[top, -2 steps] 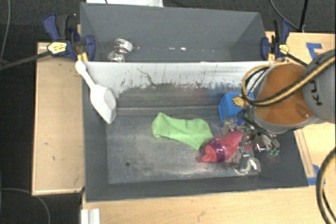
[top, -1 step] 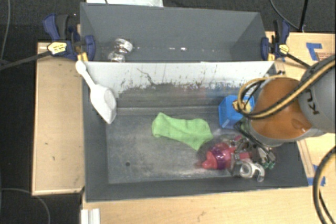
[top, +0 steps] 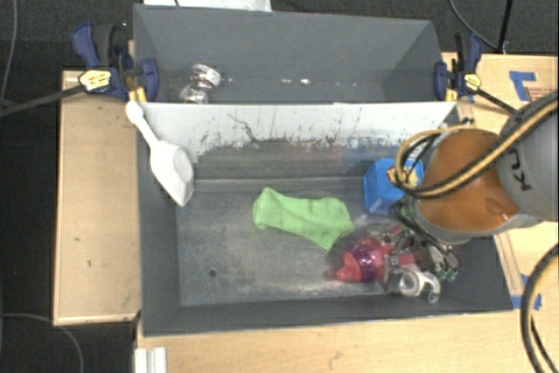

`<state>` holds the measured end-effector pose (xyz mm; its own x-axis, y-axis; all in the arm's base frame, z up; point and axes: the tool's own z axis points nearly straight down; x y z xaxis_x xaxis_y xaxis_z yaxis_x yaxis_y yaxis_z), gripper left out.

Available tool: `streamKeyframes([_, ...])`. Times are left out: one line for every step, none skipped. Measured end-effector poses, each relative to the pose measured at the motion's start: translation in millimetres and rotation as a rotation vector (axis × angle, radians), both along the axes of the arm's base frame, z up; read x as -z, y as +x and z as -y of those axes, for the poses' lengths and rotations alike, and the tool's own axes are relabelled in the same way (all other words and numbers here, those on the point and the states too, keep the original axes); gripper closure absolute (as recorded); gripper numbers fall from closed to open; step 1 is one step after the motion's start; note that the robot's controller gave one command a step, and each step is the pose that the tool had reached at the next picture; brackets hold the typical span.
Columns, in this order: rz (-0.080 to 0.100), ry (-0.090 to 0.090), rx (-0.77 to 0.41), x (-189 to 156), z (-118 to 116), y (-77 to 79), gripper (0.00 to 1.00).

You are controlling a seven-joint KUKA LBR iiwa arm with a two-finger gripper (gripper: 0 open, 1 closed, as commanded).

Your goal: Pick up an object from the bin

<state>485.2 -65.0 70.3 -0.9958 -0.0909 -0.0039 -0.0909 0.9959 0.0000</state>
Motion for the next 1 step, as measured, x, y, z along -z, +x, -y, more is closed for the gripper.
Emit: streamKeyframes([0.0,0.0,-0.001,-1.8,-0.1,-0.1,1.0])
